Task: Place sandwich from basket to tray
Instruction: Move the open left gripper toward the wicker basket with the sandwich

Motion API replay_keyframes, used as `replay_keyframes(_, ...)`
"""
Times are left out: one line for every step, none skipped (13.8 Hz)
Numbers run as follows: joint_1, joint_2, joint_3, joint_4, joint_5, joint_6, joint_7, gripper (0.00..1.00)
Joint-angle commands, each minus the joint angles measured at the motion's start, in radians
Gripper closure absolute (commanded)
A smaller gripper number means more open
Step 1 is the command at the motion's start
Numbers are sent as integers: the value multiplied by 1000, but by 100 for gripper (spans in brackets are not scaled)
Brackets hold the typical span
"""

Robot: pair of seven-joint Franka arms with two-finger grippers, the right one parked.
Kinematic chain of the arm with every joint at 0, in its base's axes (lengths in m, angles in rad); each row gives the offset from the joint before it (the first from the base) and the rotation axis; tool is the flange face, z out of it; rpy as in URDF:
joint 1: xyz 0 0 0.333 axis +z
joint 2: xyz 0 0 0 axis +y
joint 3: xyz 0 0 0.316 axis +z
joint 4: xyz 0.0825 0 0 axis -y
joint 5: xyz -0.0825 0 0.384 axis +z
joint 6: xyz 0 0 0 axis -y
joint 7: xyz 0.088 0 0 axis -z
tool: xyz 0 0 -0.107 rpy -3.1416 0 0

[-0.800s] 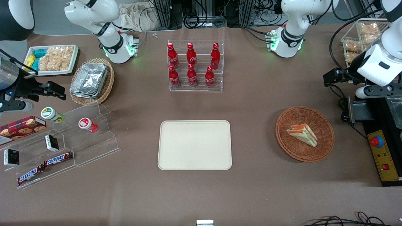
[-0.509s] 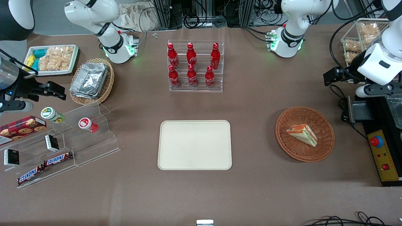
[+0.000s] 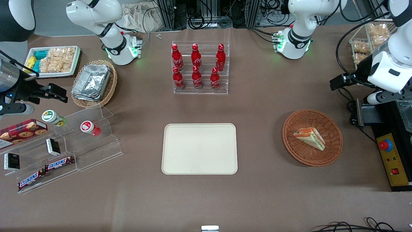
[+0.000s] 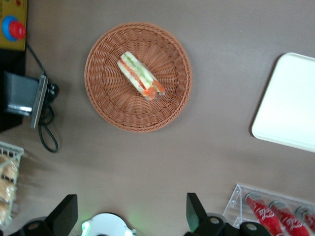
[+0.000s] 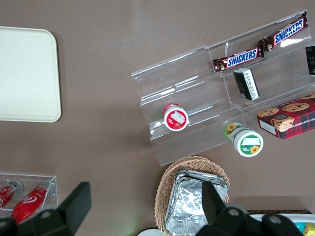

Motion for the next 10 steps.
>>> replay_keyframes(-14, -9, 12, -86, -9, 79, -138, 1)
replay_keyframes(-14, -10, 12, -126, -3, 116, -198, 1)
replay_keyframes(-14, -14, 12, -169, 1, 156, -249, 1)
replay_keyframes(-14, -15, 12, -207, 2, 189, -286, 1)
replay_keyframes(-14, -18, 14, -247, 2, 228, -315, 1)
replay_keyframes(-13, -17, 25, -289, 4, 269, -339, 1)
replay_keyframes(-13, -17, 35, -330, 4, 317, -364, 1)
replay_keyframes(-13, -17, 38, -365, 4, 363, -384, 1)
replay_keyframes(-13, -11, 49, -404, 4, 407, -393, 1)
replay_keyframes(-13, -6, 55, -441, 4, 465, -409, 1)
